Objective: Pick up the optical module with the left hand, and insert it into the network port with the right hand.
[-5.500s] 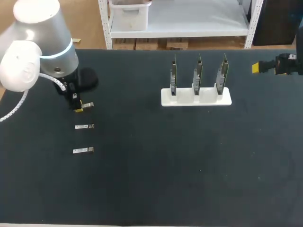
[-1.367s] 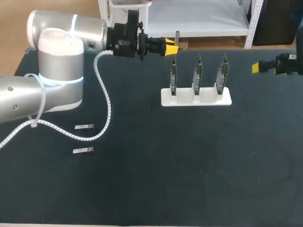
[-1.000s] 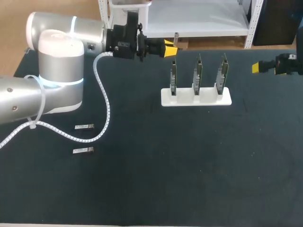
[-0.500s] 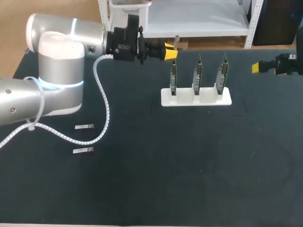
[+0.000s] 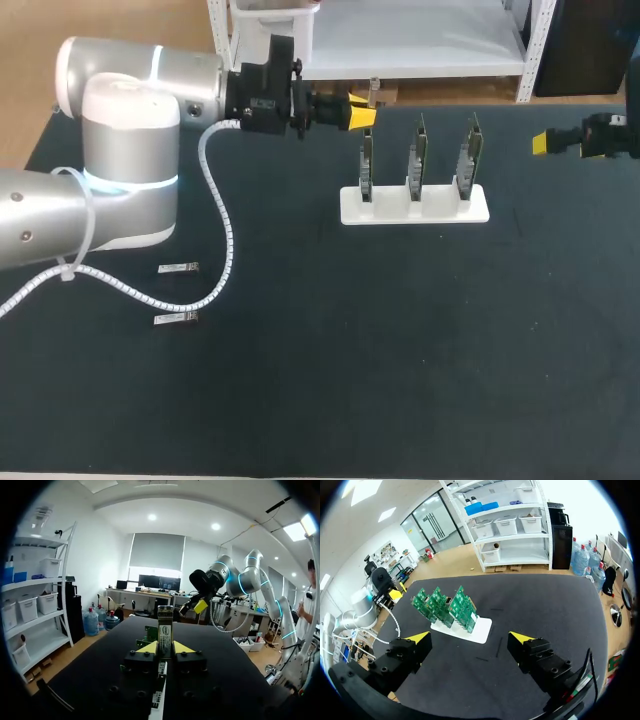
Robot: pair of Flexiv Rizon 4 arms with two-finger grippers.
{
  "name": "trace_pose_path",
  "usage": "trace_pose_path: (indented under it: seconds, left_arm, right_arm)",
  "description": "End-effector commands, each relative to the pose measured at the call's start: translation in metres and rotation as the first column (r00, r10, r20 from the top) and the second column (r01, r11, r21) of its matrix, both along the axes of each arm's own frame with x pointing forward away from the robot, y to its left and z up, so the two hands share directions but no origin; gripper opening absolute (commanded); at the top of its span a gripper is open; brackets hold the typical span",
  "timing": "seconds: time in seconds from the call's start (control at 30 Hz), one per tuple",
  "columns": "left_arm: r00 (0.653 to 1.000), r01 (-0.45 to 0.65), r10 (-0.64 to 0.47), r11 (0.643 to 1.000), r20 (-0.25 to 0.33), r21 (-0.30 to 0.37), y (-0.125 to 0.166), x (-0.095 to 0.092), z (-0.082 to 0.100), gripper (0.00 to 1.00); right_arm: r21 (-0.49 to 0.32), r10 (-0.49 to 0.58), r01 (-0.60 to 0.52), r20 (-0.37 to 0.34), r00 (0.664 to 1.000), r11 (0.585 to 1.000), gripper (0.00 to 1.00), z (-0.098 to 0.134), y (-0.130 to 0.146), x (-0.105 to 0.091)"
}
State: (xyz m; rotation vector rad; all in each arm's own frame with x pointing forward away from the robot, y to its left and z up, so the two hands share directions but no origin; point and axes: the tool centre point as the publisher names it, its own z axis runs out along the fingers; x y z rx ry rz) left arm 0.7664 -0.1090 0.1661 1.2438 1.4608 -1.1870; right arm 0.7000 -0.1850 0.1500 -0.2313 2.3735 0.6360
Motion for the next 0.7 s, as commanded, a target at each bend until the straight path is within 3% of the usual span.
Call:
trace_pose_path:
  seconds: [0.03,0.23,0.33,0.47,0.53,0.7]
  left_arm:
    - [1.000,-0.007,0.007,1.000,0.004,-0.003,0.000,-0.003,0.000,0.00]
    - [1.000,-0.007,0.007,1.000,0.004,-0.003,0.000,-0.003,0.000,0.00]
    - [1.000,-0.007,0.007,1.000,0.004,-0.003,0.000,-0.003,0.000,0.00]
    - [1.000,-0.007,0.007,1.000,0.004,-0.003,0.000,-0.003,0.000,0.00]
    - [1.000,-0.007,0.007,1.000,0.004,-0.003,0.000,-0.003,0.000,0.00]
    - [1.000,-0.007,0.007,1.000,0.004,-0.003,0.000,-0.003,0.000,0.00]
  right_arm:
    - [0.000,0.000,0.000,0.000,1.000,1.000,1.00,0.000,0.000,0.000]
    - [-0.008,0.024,-0.024,0.011,1.000,1.000,1.00,0.002,0.000,0.003]
    - [-0.001,0.179,-0.180,0.067,0.982,0.984,1.00,0.013,0.005,0.015]
    - [-0.011,0.372,-0.373,0.130,0.919,0.928,1.00,0.027,0.019,0.029]
    - [-0.027,0.469,-0.471,0.157,0.869,0.882,1.00,0.032,0.027,0.036]
    - [-0.058,0.723,-0.727,0.185,0.666,0.684,1.00,0.045,0.056,0.049]
